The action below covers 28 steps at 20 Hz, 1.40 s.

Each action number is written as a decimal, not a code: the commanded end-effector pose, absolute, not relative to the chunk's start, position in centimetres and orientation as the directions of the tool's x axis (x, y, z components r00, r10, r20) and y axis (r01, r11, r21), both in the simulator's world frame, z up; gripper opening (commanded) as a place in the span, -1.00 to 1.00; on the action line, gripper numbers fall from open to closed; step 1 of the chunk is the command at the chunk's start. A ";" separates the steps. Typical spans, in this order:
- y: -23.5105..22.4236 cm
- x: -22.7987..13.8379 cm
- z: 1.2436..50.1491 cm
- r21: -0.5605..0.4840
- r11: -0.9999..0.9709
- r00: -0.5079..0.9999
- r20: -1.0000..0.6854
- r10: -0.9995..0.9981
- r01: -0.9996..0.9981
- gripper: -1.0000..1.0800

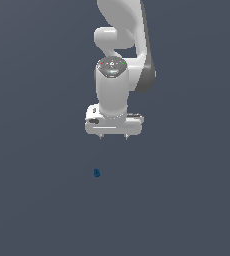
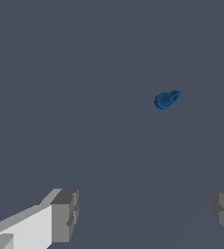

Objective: Pick up the object and move it to a goal position.

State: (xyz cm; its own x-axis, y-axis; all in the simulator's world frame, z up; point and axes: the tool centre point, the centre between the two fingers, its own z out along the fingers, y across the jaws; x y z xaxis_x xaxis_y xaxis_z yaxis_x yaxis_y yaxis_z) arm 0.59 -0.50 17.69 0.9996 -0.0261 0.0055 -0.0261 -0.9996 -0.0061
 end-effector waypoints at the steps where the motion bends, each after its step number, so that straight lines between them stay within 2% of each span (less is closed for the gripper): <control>1: -0.5 0.6 17.7 -0.006 -1.000 1.000 0.006 -0.026 -0.026 0.92; 17: -0.6 1.4 19.0 0.023 -0.999 0.999 0.037 0.023 0.022 0.92; 28: -1.3 2.7 18.0 0.032 -0.984 0.984 0.026 0.178 0.177 0.92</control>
